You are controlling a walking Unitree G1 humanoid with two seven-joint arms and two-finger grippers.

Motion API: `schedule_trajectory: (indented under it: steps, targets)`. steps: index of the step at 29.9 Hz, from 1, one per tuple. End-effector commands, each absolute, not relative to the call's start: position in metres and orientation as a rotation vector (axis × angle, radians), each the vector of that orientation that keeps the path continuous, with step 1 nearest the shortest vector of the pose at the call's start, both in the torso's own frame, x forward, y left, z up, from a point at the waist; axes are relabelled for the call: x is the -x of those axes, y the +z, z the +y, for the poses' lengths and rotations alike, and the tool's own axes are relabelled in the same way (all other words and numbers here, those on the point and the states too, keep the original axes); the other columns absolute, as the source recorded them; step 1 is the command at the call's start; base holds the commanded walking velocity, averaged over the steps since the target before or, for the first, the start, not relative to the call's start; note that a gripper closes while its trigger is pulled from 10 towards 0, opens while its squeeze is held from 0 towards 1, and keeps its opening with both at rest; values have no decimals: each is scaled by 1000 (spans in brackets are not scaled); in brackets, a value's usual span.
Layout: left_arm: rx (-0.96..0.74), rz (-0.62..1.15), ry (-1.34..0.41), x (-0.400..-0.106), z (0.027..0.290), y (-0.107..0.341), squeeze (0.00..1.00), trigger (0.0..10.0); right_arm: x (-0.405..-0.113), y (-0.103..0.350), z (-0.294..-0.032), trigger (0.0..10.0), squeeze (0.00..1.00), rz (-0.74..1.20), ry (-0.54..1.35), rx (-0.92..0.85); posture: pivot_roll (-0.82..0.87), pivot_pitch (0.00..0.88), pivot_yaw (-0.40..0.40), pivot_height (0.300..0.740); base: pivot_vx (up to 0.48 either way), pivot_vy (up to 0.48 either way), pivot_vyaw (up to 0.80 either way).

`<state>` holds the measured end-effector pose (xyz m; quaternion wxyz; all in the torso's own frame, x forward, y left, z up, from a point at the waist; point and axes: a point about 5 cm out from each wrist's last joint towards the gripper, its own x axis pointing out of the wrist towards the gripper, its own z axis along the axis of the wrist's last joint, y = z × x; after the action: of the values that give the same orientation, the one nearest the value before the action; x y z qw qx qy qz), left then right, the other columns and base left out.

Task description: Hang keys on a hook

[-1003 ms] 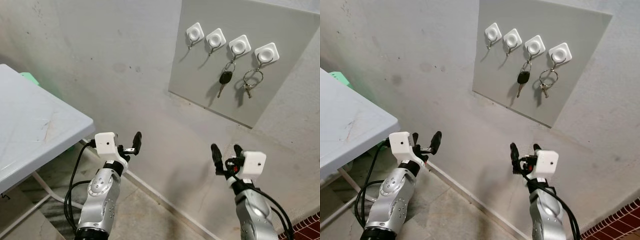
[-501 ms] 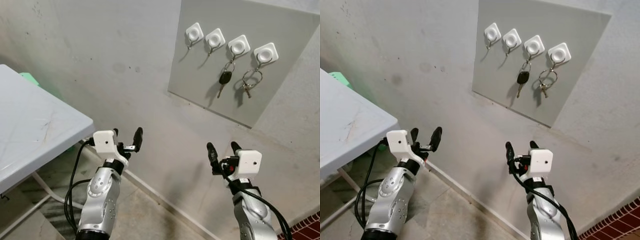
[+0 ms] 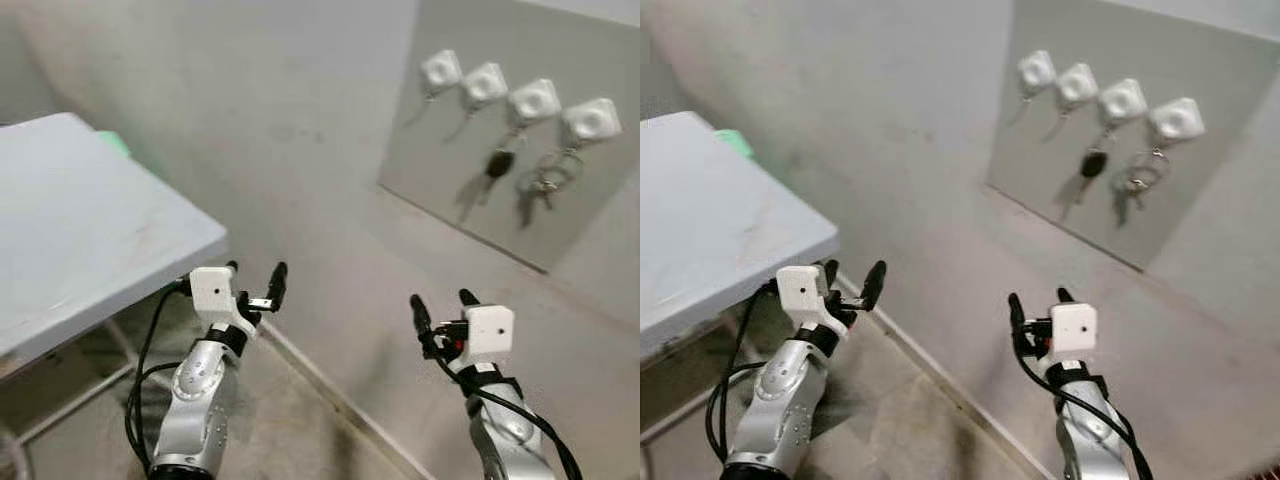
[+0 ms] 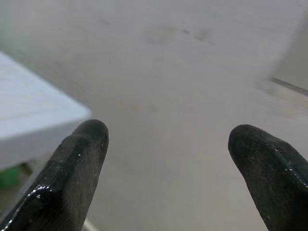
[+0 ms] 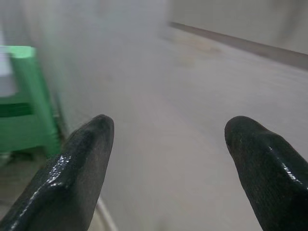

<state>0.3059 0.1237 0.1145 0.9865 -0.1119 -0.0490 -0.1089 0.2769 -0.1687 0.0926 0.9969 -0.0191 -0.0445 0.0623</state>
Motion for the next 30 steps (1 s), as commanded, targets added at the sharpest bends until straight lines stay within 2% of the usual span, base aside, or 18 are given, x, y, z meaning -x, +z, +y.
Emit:
schedule_trajectory:
  steps: [1,16,27,30]
  targets:
    - [214,-106,-219,-308,123,117,0,10000,-278,96,-171,10000,0,-97,124,61,16,0,-62,740,0,0,800]
    - [254,-94,-212,-308,120,116,0,10000,-280,97,-172,10000,0,-92,136,60,20,0,-70,740,0,0,800]
    - [264,-95,-208,-306,120,116,0,10000,-279,96,-172,10000,0,-88,139,57,22,0,-75,740,0,436,800]
    - [233,-75,-175,-307,120,113,0,10000,-279,96,-172,10000,0,-85,142,60,22,0,-77,740,0,0,800]
